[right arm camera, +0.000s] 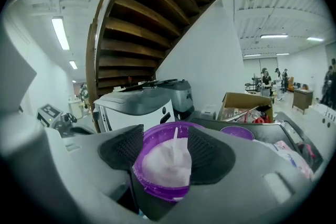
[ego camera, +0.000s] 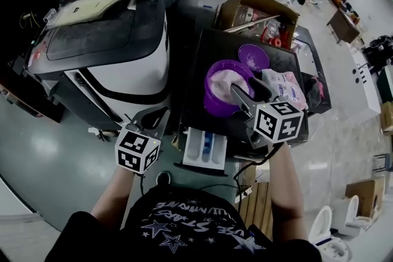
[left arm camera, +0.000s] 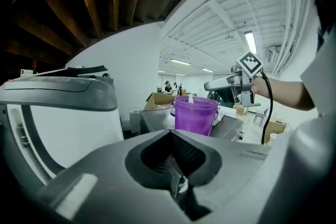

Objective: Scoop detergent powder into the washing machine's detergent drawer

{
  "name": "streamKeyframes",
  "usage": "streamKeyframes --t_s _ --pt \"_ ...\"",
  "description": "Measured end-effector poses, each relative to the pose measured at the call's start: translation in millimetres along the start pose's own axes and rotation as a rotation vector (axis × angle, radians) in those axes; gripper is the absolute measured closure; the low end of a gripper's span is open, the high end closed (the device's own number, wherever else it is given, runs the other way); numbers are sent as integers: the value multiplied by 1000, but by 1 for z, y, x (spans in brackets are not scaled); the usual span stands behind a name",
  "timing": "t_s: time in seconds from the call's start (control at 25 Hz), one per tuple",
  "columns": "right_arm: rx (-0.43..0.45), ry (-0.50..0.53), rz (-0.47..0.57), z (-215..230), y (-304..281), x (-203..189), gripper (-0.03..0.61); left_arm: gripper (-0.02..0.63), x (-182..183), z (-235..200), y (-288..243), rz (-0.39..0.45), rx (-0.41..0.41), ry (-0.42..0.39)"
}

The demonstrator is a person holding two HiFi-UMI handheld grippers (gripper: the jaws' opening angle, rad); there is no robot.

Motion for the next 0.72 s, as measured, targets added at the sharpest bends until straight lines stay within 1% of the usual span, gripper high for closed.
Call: streamKeyframes --t_s 0.12,0.16,0.24,0.28,0.44,0.6,0.72 --pt "-21 61 -83 2 -13 15 296 612 6 -17 -8 -4 -27 -11" --pt "-24 89 -113 3 -17 20 311 612 7 -22 -10 -6 -36 -16" --pt "-31 145 -176 5 -25 29 362 612 9 -30 -13 -9 -54 -26" --pt "-35 169 -210 7 -28 32 374 612 10 -33 -15 -9 -62 -30" --pt "-28 247 -355 11 -44 45 376 612 10 -46 -19 -14 -87 -34" --pt "-11 288 -501 16 -62 52 377 612 7 -56 -20 -24 -107 -29" --pt "-10 296 -587 20 -73 54 409 612 3 -64 -19 -30 -114 -20"
Point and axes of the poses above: the fingertips, and each gripper's own axes: y backward along the fingers, z to its right, x out of its top, the point moved 9 cm from there along y, backward along the fingers, and after that the axes turned 14 degrees about -z, right-handed, at the moved point
